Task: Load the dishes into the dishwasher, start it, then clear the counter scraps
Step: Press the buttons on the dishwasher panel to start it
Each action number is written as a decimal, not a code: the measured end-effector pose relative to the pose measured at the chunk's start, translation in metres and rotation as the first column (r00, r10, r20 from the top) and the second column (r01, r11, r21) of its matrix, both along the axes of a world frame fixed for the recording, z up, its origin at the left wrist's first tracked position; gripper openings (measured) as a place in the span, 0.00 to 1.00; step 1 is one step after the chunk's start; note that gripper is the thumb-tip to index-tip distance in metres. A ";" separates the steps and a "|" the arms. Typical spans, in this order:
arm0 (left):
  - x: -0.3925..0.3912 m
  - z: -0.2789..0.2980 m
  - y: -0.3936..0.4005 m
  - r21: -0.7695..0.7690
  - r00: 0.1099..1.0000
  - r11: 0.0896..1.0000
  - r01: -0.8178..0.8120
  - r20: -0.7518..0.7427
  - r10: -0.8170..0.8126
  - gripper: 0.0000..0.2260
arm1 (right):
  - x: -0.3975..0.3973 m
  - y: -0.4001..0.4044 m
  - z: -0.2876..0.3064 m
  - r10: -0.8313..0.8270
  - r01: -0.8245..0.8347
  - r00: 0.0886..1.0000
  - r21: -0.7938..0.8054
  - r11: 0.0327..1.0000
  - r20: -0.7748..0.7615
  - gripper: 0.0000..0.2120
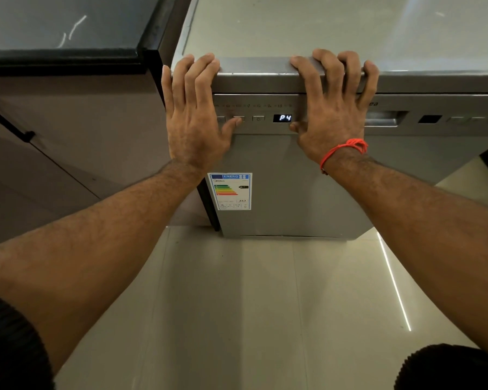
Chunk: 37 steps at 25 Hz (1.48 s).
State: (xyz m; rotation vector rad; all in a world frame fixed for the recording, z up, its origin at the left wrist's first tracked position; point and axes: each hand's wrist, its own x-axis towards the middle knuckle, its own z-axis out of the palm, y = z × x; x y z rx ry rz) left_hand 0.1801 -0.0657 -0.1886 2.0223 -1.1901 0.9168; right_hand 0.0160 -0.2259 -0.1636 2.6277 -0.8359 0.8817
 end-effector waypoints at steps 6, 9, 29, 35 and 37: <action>-0.002 0.000 0.000 0.004 1.000 1.000 0.001 -0.015 -0.001 0.38 | -0.002 0.000 0.001 -0.007 0.007 1.000 0.005 1.000 -0.005 0.49; -0.003 0.001 0.000 -0.007 1.000 1.000 -0.007 -0.009 0.007 0.37 | -0.001 0.001 0.001 -0.001 0.001 1.000 0.000 1.000 0.002 0.49; -0.037 0.017 0.005 0.225 0.992 0.971 -0.085 -0.076 0.104 0.45 | -0.070 -0.020 -0.001 0.249 -0.263 0.957 0.082 0.961 0.146 0.41; -0.108 0.021 -0.053 0.369 0.989 0.925 0.092 0.074 -0.127 0.44 | -0.187 -0.069 -0.043 -0.161 0.120 0.984 0.394 0.911 0.073 0.42; -0.142 0.025 -0.094 0.394 0.975 0.909 0.135 0.108 -0.192 0.44 | -0.216 -0.082 -0.054 -0.223 0.223 0.973 0.506 0.833 -0.062 0.44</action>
